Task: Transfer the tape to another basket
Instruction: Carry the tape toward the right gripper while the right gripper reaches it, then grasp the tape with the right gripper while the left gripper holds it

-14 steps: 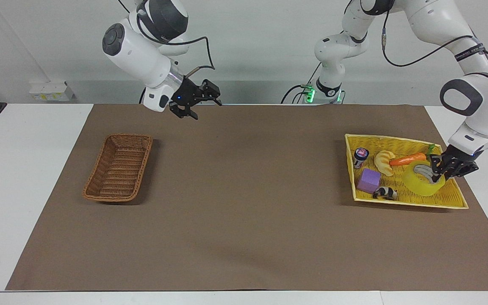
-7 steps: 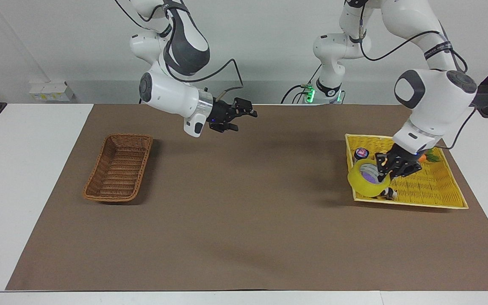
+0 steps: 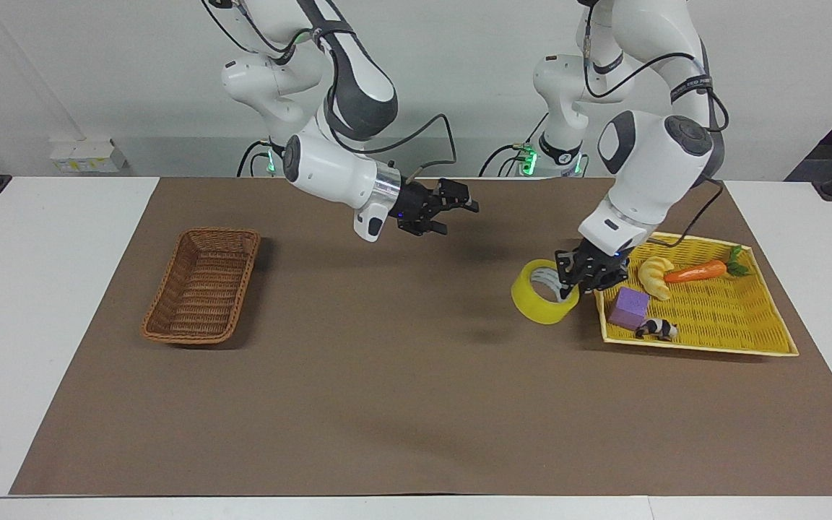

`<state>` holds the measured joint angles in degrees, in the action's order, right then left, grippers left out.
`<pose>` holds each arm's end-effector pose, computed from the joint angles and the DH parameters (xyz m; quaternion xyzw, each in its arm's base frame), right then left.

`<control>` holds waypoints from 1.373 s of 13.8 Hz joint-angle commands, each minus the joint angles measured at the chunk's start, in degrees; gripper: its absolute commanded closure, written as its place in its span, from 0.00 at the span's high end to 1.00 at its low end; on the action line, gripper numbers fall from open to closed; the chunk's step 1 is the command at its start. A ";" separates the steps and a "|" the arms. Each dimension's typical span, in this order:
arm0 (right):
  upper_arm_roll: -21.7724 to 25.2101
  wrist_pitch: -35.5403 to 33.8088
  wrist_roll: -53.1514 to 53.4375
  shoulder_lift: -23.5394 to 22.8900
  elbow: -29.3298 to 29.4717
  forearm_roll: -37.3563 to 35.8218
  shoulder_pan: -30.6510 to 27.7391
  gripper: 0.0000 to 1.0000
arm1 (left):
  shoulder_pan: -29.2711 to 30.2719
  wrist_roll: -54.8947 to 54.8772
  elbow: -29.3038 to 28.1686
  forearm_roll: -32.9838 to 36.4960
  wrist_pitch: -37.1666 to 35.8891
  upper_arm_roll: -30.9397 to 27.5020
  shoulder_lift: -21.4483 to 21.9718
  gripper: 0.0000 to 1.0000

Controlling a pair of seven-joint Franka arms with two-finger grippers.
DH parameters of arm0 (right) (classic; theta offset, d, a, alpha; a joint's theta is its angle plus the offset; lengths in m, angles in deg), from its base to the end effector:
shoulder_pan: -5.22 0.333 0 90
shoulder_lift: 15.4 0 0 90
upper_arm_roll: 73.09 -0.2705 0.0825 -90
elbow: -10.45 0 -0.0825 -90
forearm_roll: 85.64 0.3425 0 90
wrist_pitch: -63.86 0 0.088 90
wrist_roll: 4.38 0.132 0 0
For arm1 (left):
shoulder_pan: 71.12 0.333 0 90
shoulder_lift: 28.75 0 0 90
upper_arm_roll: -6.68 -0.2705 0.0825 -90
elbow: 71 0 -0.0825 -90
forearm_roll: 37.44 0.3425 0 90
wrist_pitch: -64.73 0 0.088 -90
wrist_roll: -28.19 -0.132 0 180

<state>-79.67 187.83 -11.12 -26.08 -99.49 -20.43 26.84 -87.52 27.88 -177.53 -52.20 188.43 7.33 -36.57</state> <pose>0.4876 0.3210 0.3854 -0.8849 0.0241 0.0644 0.4606 0.5440 -0.1829 0.4096 0.9864 -0.0874 0.0635 0.1236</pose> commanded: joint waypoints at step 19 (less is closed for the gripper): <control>0.08 15.25 -2.32 -6.20 1.74 8.79 4.75 0.00 | -7.77 4.35 -9.75 -4.84 2.42 -1.26 7.82 0.00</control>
<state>-79.41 201.39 -13.47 -32.64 -96.93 -12.45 31.30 -94.68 31.87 -185.82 -55.89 189.03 6.77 -30.43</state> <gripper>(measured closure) 0.445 0.789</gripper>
